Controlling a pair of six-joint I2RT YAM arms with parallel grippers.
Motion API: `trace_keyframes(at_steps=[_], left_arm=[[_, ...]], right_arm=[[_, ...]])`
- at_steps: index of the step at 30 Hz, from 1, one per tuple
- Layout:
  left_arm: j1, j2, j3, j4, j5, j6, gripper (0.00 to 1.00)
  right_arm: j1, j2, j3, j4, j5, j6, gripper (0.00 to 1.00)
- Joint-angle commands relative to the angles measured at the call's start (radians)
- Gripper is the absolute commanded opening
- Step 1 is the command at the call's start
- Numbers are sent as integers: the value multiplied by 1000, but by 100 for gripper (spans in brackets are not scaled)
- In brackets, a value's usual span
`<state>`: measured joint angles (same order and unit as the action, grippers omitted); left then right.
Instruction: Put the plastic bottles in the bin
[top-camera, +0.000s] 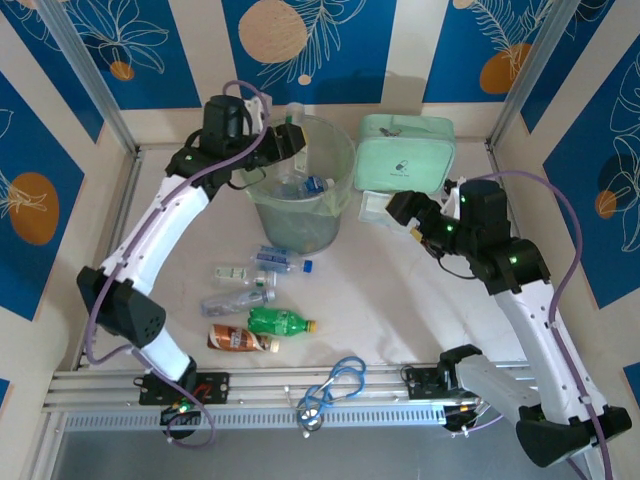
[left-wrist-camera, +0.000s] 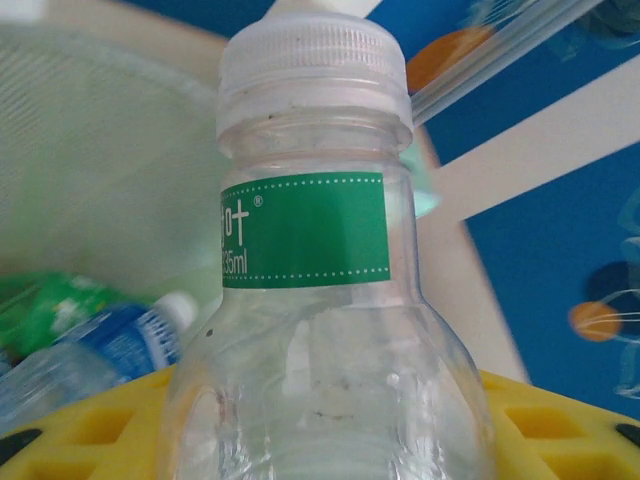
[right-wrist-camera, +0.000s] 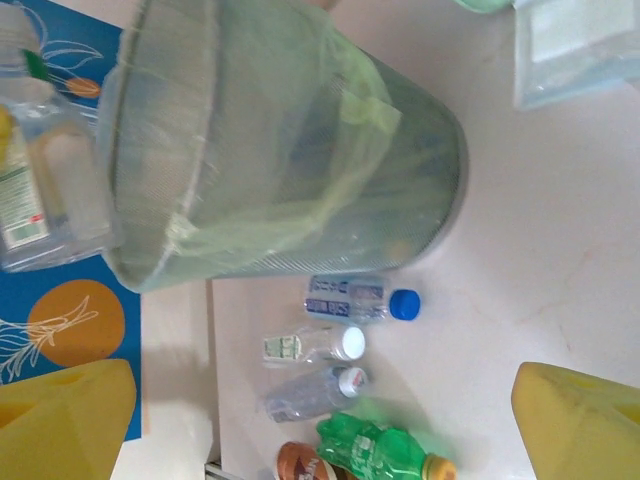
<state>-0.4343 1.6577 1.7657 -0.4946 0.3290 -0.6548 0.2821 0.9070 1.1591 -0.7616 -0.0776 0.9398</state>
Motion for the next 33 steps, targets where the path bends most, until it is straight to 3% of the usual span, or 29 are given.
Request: trace_keyframes(at_steps=[1, 4, 9, 12, 17, 26, 33], left_arm=[[8, 34, 65, -119, -90, 93, 53], [9, 70, 113, -182, -158, 141, 54], [9, 100, 173, -259, -210, 202, 85], [8, 74, 166, -263, -234, 210, 91], [8, -46, 101, -258, -299, 210, 92], [16, -405, -274, -239, -372, 129, 92], [30, -568, -556, -258, -357, 19, 91]], right_arm=[[9, -36, -31, -30, 4, 26, 96], [17, -45, -49, -38, 6, 32, 96], [23, -51, -52, -54, 18, 27, 96], [26, -48, -53, -55, 18, 26, 96], [71, -28, -63, -50, 30, 14, 93], [405, 40, -218, 75, 117, -9, 91], [665, 258, -198, 114, 186, -151, 95]])
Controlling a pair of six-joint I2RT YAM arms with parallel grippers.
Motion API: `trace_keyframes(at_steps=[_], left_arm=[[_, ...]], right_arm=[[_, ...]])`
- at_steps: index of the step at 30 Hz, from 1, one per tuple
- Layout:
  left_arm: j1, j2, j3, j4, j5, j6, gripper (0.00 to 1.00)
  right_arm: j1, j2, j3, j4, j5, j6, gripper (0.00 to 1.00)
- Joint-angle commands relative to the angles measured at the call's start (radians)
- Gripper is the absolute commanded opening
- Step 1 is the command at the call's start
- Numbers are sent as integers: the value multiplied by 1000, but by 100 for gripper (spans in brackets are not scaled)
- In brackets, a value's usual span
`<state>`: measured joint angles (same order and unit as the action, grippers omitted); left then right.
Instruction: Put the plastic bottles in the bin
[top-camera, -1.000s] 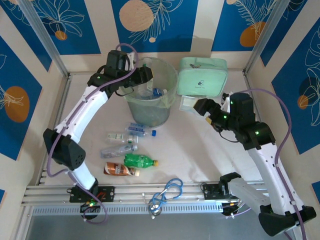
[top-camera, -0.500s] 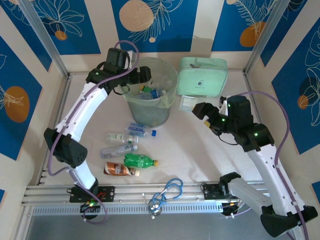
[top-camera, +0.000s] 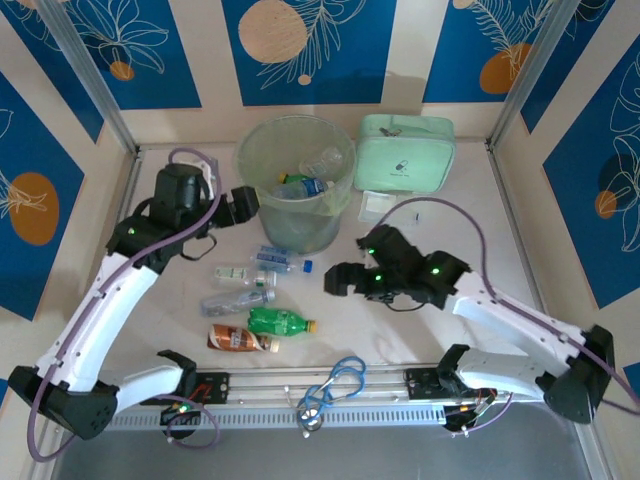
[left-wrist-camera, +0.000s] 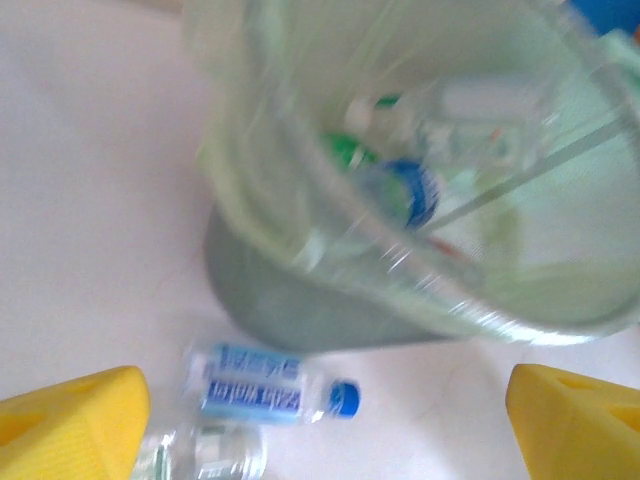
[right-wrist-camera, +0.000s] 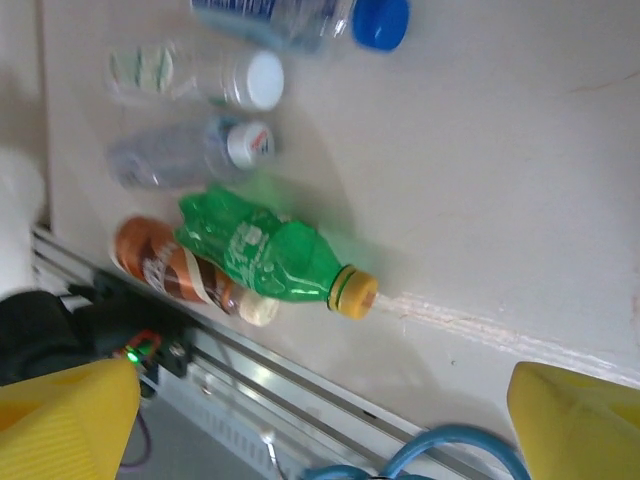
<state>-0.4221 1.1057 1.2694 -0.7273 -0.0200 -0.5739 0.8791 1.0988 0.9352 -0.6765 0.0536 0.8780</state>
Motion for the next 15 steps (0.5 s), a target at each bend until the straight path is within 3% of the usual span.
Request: trace_keyframes(at_steps=[1, 9, 15], left_arm=[[18, -27, -77, -27, -6, -73, 90], [26, -96, -183, -21, -48, -134, 90], [32, -87, -174, -18, -39, -109, 90]], right_arm=[[91, 99, 42, 23, 69, -111, 95], [255, 402, 260, -54, 142, -318, 96], [295, 582, 375, -58, 159, -396, 97]])
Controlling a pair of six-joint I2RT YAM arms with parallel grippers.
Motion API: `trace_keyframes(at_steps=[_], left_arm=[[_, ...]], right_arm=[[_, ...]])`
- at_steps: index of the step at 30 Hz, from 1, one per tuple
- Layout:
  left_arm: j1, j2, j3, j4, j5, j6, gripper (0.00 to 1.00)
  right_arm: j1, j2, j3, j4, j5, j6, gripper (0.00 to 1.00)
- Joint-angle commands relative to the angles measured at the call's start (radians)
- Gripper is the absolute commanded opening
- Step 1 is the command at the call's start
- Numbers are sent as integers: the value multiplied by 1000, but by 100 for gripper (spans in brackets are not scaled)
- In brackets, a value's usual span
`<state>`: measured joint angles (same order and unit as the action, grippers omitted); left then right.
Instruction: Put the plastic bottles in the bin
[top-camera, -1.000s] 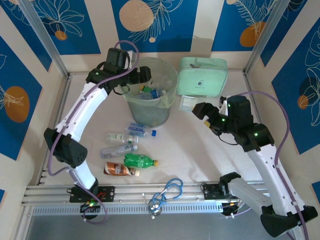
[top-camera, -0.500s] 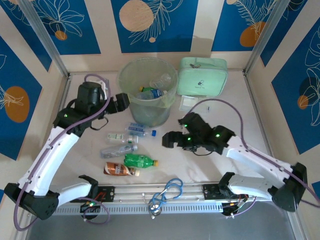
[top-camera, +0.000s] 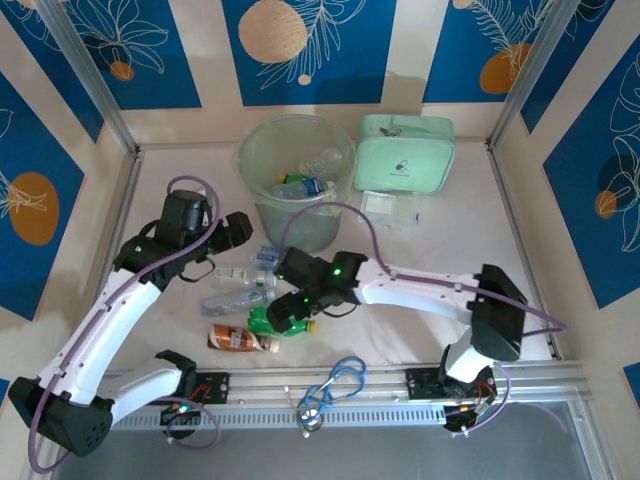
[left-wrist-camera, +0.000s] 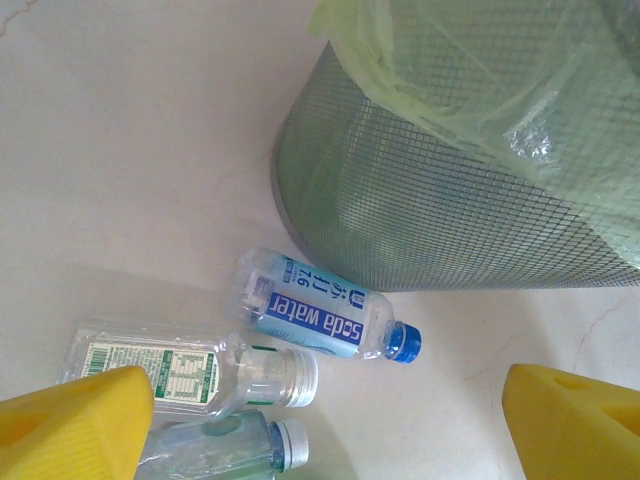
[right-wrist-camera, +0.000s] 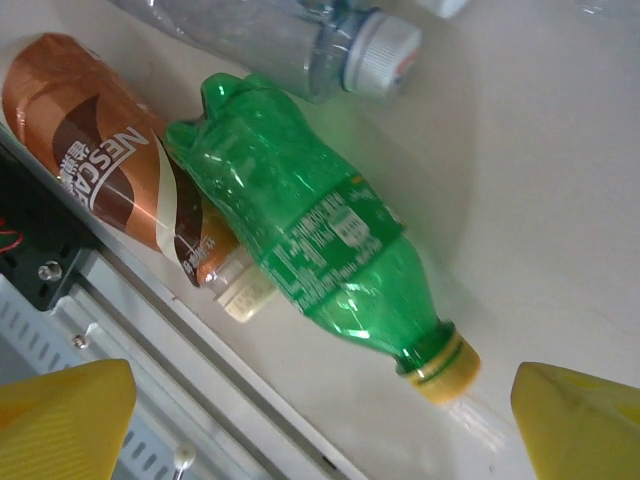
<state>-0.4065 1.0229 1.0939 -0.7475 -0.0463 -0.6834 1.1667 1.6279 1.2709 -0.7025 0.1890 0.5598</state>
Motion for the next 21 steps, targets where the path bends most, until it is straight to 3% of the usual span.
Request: trace_keyframes(at_steps=[1, 21], left_arm=[[17, -4, -1, 3, -11, 2, 90], [66, -17, -92, 57, 41, -18, 90]], right_arm=[[8, 74, 49, -30, 21, -86, 97], [-3, 344, 234, -132, -79, -164, 97]])
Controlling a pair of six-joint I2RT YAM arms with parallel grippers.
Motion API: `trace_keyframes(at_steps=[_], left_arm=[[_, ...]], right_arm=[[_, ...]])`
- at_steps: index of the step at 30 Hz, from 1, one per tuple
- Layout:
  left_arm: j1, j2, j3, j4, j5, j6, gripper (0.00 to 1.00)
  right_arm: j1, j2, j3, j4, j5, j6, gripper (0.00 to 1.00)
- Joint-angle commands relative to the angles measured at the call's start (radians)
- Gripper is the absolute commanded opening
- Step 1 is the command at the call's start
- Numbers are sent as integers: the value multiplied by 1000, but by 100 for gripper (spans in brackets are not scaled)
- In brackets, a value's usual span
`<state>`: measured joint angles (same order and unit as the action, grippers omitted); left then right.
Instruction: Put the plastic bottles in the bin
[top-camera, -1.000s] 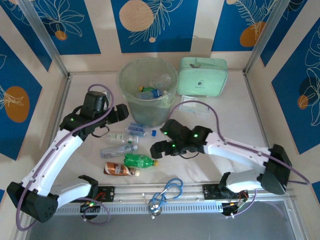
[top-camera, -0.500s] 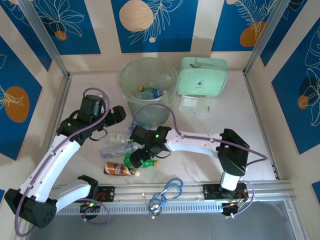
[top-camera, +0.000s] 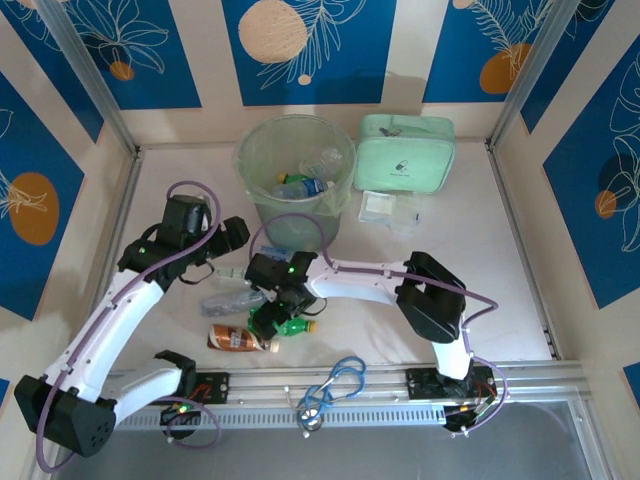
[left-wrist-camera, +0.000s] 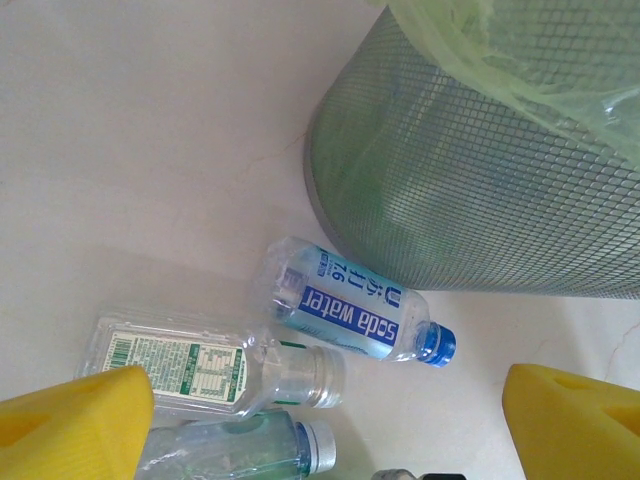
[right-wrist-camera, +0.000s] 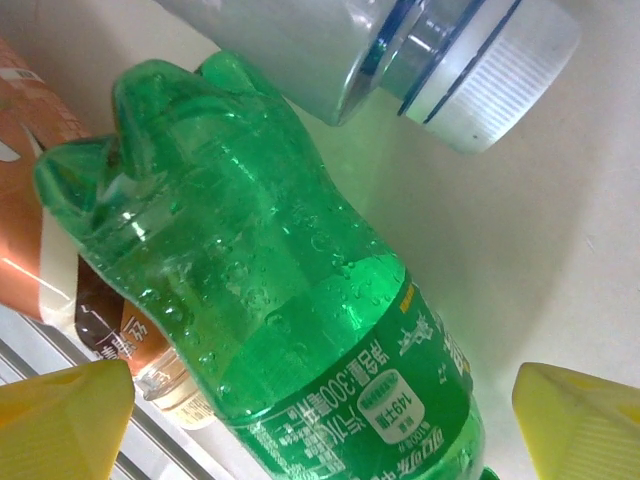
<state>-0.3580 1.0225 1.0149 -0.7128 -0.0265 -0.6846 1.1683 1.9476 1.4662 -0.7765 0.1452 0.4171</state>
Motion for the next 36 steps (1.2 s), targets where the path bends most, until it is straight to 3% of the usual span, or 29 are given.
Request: trace_keyframes(at_steps=[1, 21, 36], left_arm=[[19, -18, -16, 24, 23, -19, 90], [33, -2, -55, 70, 53, -37, 89], [34, -1, -29, 63, 58, -46, 89]], right_arm=[[-3, 33, 43, -66, -35, -25, 97], [-22, 99, 65, -103, -26, -45, 81], [-25, -31, -15, -63, 41, -32, 65]])
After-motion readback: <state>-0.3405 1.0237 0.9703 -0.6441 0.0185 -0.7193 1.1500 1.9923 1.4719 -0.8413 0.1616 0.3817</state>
